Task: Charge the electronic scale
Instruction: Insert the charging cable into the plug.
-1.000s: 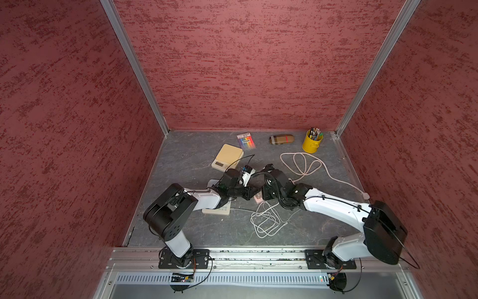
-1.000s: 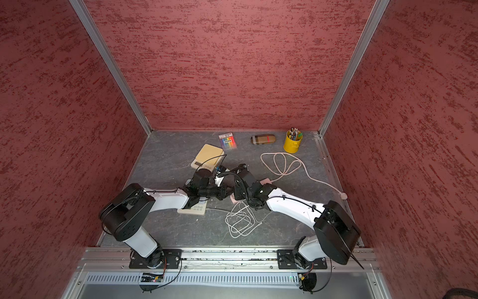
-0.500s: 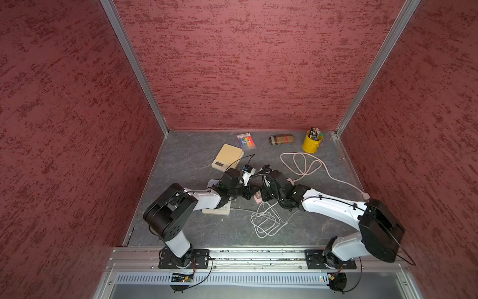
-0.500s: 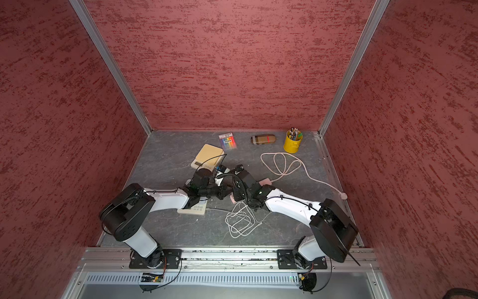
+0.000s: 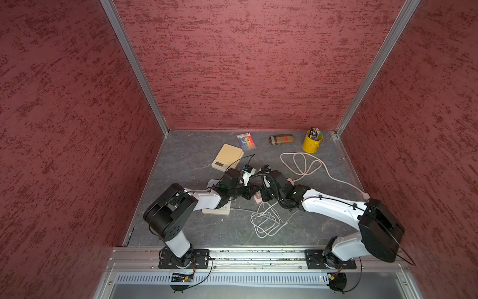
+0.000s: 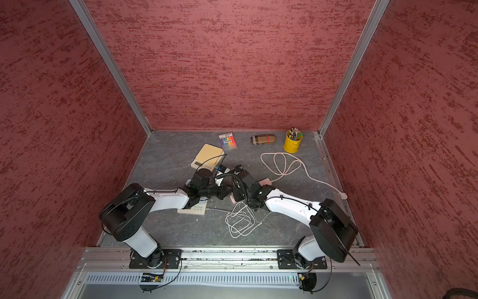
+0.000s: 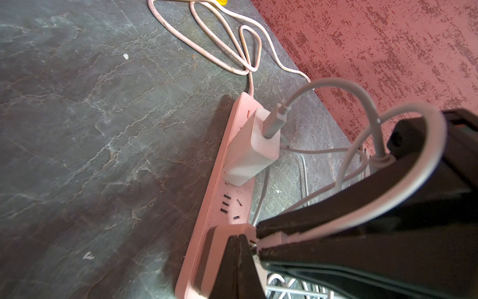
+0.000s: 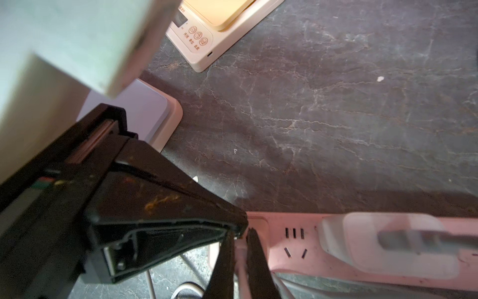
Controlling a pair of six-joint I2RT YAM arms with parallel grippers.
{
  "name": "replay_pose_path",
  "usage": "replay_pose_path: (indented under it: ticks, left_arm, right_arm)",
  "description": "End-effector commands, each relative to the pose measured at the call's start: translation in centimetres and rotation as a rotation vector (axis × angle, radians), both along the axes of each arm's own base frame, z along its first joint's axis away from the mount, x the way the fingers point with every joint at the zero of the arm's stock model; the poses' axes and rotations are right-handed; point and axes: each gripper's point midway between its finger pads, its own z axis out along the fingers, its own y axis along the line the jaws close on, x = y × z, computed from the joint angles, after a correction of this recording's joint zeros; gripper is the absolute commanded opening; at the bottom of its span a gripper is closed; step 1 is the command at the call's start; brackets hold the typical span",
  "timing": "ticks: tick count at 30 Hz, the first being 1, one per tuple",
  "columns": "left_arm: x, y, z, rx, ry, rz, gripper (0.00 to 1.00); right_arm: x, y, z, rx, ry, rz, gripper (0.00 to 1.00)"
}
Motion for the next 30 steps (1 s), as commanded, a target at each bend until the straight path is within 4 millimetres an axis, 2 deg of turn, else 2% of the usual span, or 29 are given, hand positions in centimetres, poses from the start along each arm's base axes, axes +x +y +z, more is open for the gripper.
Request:
replay_pose_path:
  ticks: [1, 16, 30]
  left_arm:
    - [-3.5, 0.0, -3.3, 0.061, 0.124, -0.079, 0.02]
    - [-3.5, 0.0, -3.8, 0.066, 0.139, -0.077, 0.00]
    - [-3.7, 0.0, -4.0, 0.072, 0.151, -0.079, 0.00]
  right_arm:
    - [-0.9, -1.9, -2.8, -0.096, 0.055, -0.009, 0.00]
    - [-1.7, -2.6, -3.6, -0.100, 0.080, -0.003, 0.00]
    - [-1.4, -3.6, -4.4, -0.181, 0.100, -0.027, 0.00]
